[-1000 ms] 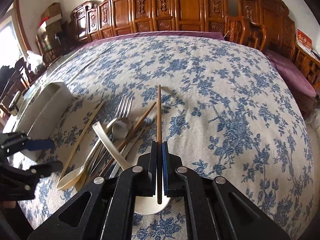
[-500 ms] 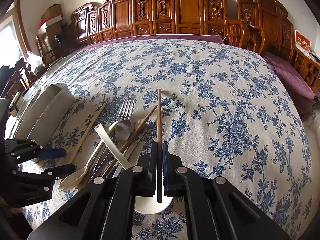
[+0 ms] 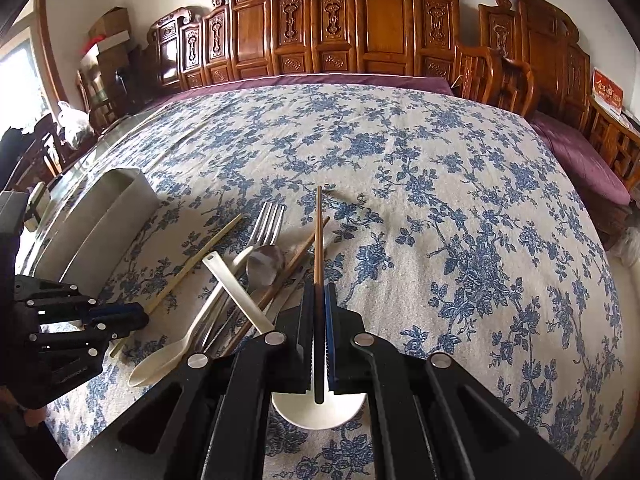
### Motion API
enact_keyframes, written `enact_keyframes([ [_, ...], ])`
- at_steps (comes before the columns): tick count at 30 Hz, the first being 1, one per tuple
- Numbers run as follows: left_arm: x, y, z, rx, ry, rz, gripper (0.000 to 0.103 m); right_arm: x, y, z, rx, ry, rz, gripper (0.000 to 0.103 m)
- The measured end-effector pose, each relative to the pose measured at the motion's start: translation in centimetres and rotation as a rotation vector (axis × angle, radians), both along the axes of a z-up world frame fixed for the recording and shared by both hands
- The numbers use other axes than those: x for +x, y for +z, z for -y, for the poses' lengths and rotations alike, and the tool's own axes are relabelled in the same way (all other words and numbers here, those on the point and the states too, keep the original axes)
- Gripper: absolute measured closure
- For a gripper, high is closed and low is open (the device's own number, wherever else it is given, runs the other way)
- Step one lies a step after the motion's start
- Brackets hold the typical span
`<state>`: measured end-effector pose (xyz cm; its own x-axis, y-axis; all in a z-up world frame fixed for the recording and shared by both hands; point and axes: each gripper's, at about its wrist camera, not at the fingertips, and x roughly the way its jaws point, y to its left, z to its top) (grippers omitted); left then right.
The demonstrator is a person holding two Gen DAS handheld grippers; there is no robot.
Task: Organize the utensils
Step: 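Grasp another wooden chopstick with the left tool while the right tool lifts its chopstick, then lower the left chopstick into the tray and open while the right tool carries its chopstick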
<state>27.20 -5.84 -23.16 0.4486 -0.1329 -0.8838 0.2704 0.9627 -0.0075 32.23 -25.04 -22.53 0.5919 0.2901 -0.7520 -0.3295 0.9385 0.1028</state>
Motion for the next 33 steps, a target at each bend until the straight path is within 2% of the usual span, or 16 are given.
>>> enact_keyframes([
  [16,-2.5,5.4,-3.7,-0.05,0.03,0.125,0.099,-2.8,1.5,-1.4,-0.012,-0.013,0.058,0.097],
  [22,-4.0,6.8,-5.5,-0.077,0.029,0.144,0.099,-5.2,2.1,-1.9,-0.06,-0.029,0.122,0.097],
  [33,-5.1,8.5,-9.1,-0.101,0.053,0.17,0.099,-8.9,3.0,-5.1,-0.072,-0.007,0.157,0.097],
])
